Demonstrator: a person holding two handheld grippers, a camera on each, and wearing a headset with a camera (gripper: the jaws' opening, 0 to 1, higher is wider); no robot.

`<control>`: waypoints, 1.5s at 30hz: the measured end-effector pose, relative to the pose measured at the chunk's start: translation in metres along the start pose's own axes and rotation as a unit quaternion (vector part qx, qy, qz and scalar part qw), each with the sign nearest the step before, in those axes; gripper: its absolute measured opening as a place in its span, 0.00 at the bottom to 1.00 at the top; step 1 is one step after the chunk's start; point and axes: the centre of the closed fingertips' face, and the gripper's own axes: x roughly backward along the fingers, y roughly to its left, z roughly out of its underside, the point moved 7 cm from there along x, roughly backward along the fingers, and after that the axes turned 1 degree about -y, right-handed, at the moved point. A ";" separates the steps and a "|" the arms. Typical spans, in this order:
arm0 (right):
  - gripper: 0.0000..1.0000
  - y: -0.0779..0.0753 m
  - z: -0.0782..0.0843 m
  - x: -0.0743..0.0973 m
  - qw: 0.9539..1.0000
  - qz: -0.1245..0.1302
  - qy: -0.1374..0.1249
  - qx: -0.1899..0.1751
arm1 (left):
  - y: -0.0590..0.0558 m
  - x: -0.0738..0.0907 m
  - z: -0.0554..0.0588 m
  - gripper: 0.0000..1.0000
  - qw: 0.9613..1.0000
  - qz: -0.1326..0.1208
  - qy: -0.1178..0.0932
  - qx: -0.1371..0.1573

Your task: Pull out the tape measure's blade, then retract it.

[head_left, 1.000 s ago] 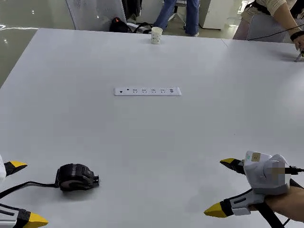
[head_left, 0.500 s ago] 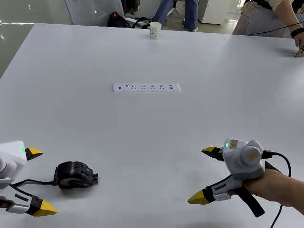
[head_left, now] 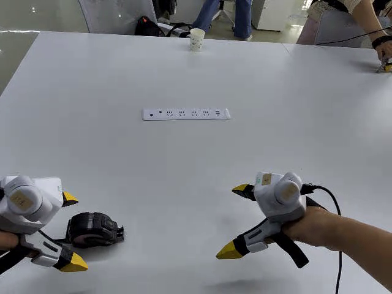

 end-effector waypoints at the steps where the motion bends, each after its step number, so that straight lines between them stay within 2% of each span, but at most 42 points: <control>1: 1.00 0.001 -0.001 -0.003 1.000 -0.002 0.001 0.002 | 0.000 -0.001 -0.001 0.81 1.000 0.000 0.000 -0.004; 7: 0.99 0.005 -0.009 -0.018 1.000 -0.014 0.001 0.010 | 0.002 -0.007 -0.008 0.74 1.000 0.007 0.009 -0.023; 13: 0.99 0.005 -0.020 -0.028 1.000 -0.021 -0.006 0.007 | 0.002 -0.012 -0.010 0.64 0.999 0.019 0.029 -0.023; 17: 0.99 0.004 -0.026 -0.043 1.000 -0.026 -0.009 0.001 | 0.003 -0.024 -0.020 0.58 0.995 0.012 0.064 -0.077; 18: 0.99 0.004 -0.026 -0.046 1.000 -0.026 -0.008 0.002 | 0.002 -0.026 -0.021 0.55 0.994 0.019 0.068 -0.084; 19: 0.99 0.004 -0.027 -0.049 1.000 -0.027 -0.005 0.003 | 0.001 -0.028 -0.022 0.51 0.994 0.022 0.068 -0.082; 21: 1.00 0.006 -0.029 -0.054 1.000 -0.030 -0.001 0.005 | 0.004 -0.029 -0.017 0.44 0.994 0.030 0.083 -0.060; 22: 1.00 0.007 -0.033 -0.057 0.999 -0.033 -0.002 0.005 | 0.006 -0.030 -0.017 0.44 0.994 0.028 0.079 -0.063; 25: 1.00 0.012 -0.040 -0.064 0.999 -0.043 -0.003 0.013 | 0.003 -0.028 -0.017 0.44 0.995 0.030 0.079 -0.058; 27: 0.99 0.014 -0.045 -0.072 0.999 -0.047 0.002 0.020 | 0.004 -0.029 -0.017 0.40 0.995 0.021 0.080 -0.064; 29: 0.99 0.016 -0.049 -0.081 0.998 -0.053 0.012 0.030 | 0.009 -0.031 -0.016 0.34 0.994 0.000 0.081 -0.074; 30: 0.99 0.018 -0.053 -0.087 0.998 -0.056 0.014 0.034 | 0.009 -0.033 -0.016 0.34 0.994 0.000 0.080 -0.074; 32: 0.99 0.020 -0.059 -0.097 0.997 -0.062 0.021 0.043 | 0.008 -0.034 -0.017 0.35 0.995 -0.001 0.085 -0.060; 35: 0.99 0.023 -0.067 -0.107 0.996 -0.065 0.024 0.051 | 0.009 -0.033 -0.015 0.35 0.995 -0.003 0.081 -0.054; 41: 0.99 0.032 -0.083 -0.126 0.995 -0.069 0.023 0.071 | 0.010 -0.033 -0.014 0.35 0.995 0.009 0.077 -0.060; 45: 0.99 0.035 -0.091 -0.136 0.993 -0.081 0.022 0.083 | 0.008 -0.033 -0.014 0.35 0.994 0.023 0.073 -0.077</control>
